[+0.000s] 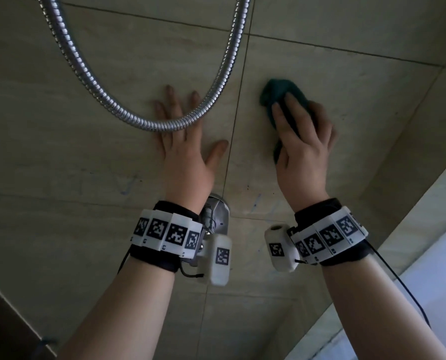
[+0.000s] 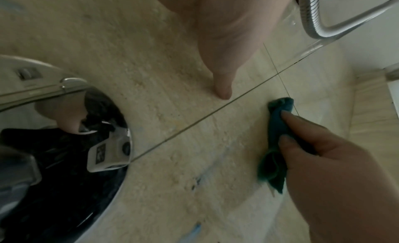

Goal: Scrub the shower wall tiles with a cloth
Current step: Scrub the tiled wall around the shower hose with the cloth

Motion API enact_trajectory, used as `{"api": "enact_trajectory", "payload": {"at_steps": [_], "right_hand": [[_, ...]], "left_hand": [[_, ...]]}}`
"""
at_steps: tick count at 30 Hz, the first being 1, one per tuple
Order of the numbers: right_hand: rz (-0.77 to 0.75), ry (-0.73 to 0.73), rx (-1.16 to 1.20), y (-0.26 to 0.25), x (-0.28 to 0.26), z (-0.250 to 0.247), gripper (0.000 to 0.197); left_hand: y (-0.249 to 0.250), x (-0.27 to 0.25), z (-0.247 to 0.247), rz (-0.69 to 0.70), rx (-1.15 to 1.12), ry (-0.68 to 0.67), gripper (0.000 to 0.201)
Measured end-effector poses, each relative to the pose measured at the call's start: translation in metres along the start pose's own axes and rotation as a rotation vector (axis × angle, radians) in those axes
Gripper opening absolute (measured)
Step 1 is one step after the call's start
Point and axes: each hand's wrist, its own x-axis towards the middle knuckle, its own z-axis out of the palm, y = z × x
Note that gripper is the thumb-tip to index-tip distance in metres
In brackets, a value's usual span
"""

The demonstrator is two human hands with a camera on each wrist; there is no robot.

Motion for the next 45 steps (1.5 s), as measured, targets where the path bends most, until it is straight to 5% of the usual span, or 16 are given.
{"api": "enact_trajectory", "payload": {"at_steps": [12,21,29,36,40,45], "right_hand": [[-0.485,-0.341,0.145,0.002,-0.075,0.007,0.038],[-0.226,-0.131,0.157,0.009,-0.029,0.000,0.044],[-0.512,-0.381,0.132,0.019,-0.065,-0.007,0.055],[-0.110,-0.021,-0.081,0.058,-0.001,-0.037,0.032],[0.146,0.039,-0.063,0.077,0.023,-0.049,0.051],[0.123,-0.022,-0.037,0.066,-0.019,-0.043,0.035]], "left_hand": [[-0.004,0.002,0.006,0.019,0.070,0.025,0.080],[-0.002,0.001,0.003,0.020,0.080,0.029,0.080],[0.017,-0.004,0.012,0.102,0.066,0.041,0.068],[0.045,0.007,0.020,0.276,-0.025,0.040,0.059],[0.056,0.013,0.028,0.291,0.049,-0.052,0.067],[0.058,0.013,0.034,0.278,0.096,-0.019,0.069]]}}
